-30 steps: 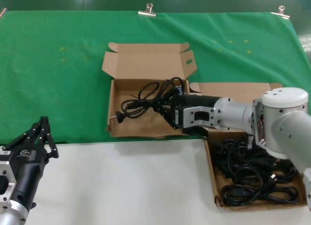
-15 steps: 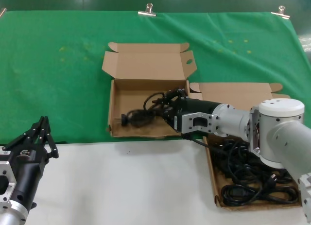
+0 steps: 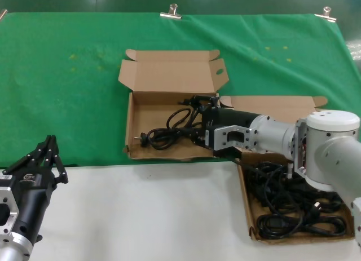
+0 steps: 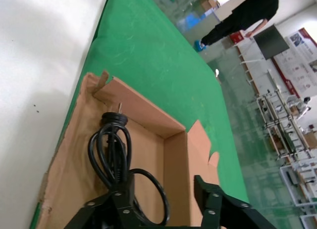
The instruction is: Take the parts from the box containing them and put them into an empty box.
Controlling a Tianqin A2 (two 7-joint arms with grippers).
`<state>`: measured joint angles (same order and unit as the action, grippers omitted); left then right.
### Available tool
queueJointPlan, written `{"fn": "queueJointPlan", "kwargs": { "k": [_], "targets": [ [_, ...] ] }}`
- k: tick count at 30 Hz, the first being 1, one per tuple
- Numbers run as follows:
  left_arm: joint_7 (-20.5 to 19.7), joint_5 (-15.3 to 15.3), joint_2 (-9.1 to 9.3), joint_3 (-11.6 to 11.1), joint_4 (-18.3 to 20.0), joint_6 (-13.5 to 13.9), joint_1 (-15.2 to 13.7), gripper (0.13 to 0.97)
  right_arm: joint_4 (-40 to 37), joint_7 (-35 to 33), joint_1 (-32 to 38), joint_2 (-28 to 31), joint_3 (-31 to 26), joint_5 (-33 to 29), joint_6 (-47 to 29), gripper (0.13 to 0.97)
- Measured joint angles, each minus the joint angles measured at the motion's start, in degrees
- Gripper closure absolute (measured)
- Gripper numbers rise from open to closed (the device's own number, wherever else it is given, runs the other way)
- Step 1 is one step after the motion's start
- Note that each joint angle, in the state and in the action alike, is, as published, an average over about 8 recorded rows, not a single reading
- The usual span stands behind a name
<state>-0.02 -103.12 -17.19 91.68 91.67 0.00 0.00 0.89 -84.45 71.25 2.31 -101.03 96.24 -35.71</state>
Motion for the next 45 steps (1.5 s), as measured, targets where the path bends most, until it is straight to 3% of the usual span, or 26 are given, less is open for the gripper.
{"fn": "queueJointPlan", "kwargs": {
  "k": [3,7,12,24,30,45],
  "targets": [
    [0.0,0.0,0.0,0.0,0.0,0.0,0.0,0.929,0.16,-0.76,0.25,0.43,0.21,0.02,-1.01,0.661],
    [0.0,0.0,0.0,0.0,0.0,0.0,0.0,0.929,0.68,-1.38,0.52,1.19,0.24,-0.14,-2.74,0.661],
    [0.0,0.0,0.0,0.0,0.0,0.0,0.0,0.929,3.45,-1.03,-0.06,2.62,-0.07,-0.5,-5.31,0.527],
    [0.0,0.0,0.0,0.0,0.0,0.0,0.0,0.929,26.49,12.38,-10.39,9.46,-3.79,-3.4,-6.68,0.276],
    [0.0,0.0,0.0,0.0,0.0,0.0,0.0,0.929,33.98,16.25,-14.04,12.05,-4.37,-3.69,-6.03,0.209],
    [0.0,0.0,0.0,0.0,0.0,0.0,0.0,0.903,38.3,20.71,-17.93,12.54,-3.55,-3.01,-3.42,0.129]
  ]
}}
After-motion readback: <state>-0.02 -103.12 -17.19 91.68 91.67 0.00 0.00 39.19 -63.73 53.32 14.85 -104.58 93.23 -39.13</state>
